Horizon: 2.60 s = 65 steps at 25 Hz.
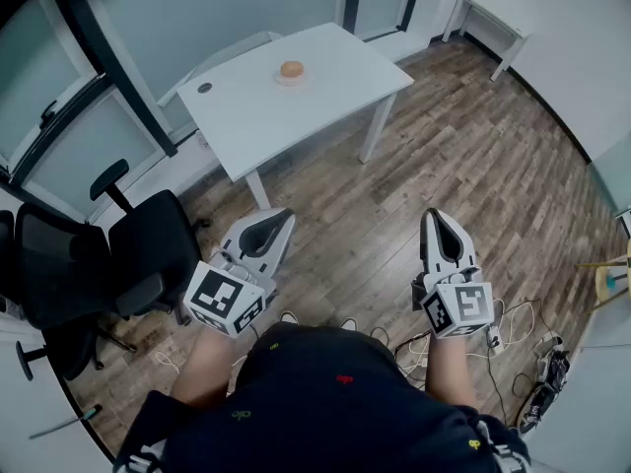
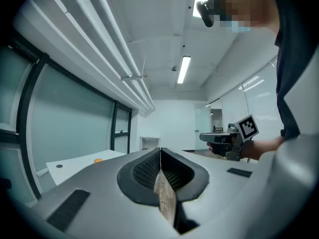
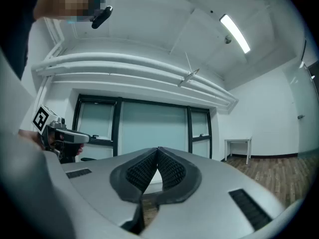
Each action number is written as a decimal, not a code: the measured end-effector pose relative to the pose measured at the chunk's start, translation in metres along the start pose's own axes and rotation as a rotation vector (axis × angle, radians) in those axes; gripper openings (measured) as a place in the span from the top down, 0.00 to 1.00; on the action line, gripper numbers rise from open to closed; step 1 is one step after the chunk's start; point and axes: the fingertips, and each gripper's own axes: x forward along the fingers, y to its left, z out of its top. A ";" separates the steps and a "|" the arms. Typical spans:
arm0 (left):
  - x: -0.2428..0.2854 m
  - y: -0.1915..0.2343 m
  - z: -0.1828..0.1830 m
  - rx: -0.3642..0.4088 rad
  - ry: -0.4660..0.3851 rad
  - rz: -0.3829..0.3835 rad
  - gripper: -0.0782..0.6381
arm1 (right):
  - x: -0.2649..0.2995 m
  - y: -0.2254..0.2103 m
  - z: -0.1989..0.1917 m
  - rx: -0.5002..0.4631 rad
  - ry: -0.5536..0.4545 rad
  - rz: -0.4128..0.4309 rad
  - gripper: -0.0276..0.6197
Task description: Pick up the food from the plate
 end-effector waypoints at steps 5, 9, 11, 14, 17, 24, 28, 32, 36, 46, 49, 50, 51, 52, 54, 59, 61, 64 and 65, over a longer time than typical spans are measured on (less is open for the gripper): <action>0.001 0.000 -0.004 0.001 0.007 -0.005 0.86 | 0.001 0.002 0.003 -0.019 -0.016 -0.006 0.92; 0.003 -0.001 -0.004 0.003 0.009 -0.012 0.86 | 0.002 0.001 0.001 -0.018 -0.008 -0.009 0.92; 0.002 0.001 -0.004 0.002 0.008 -0.012 0.86 | 0.003 0.003 0.001 -0.020 -0.008 -0.007 0.92; 0.003 0.002 -0.006 -0.003 0.010 -0.010 0.86 | 0.004 0.003 -0.001 -0.009 -0.016 -0.001 0.92; 0.002 0.003 -0.006 -0.006 0.009 -0.009 0.86 | 0.006 0.004 0.000 -0.005 -0.023 0.001 0.92; -0.011 0.021 -0.007 -0.014 0.001 -0.006 0.86 | 0.021 0.027 -0.001 -0.014 -0.004 0.023 0.92; -0.023 0.039 -0.008 -0.025 -0.001 0.001 0.86 | 0.033 0.044 -0.007 -0.012 0.009 0.036 0.92; -0.040 0.056 -0.015 -0.029 -0.004 0.002 0.86 | 0.043 0.071 -0.018 -0.013 0.025 0.051 0.92; -0.055 0.071 -0.032 -0.028 0.018 -0.006 0.86 | 0.053 0.109 -0.034 -0.004 0.047 0.093 0.92; -0.072 0.102 -0.046 -0.027 0.029 0.007 0.86 | 0.090 0.128 -0.050 -0.008 0.101 0.112 0.92; -0.066 0.114 -0.049 -0.031 0.041 0.021 0.86 | 0.109 0.129 -0.057 -0.010 0.118 0.136 0.92; -0.062 0.119 -0.049 -0.035 0.043 0.029 0.86 | 0.117 0.128 -0.060 -0.010 0.121 0.148 0.92; -0.058 0.124 -0.048 -0.038 0.044 0.037 0.86 | 0.124 0.127 -0.062 -0.013 0.121 0.160 0.92; -0.053 0.129 -0.047 -0.038 0.044 0.042 0.86 | 0.131 0.125 -0.063 -0.018 0.118 0.170 0.92; -0.038 0.138 -0.045 -0.032 0.043 0.047 0.86 | 0.148 0.114 -0.064 -0.023 0.110 0.179 0.92; 0.017 0.163 -0.040 -0.020 0.055 0.073 0.86 | 0.196 0.067 -0.068 0.022 0.100 0.158 0.92; 0.043 0.169 -0.036 -0.011 0.063 0.075 0.86 | 0.215 0.045 -0.071 0.038 0.100 0.154 0.92; 0.082 0.178 -0.030 0.014 0.081 0.086 0.86 | 0.246 0.015 -0.073 0.040 0.095 0.175 0.92; 0.096 0.181 -0.027 0.018 0.086 0.096 0.86 | 0.257 0.004 -0.074 0.044 0.094 0.183 0.92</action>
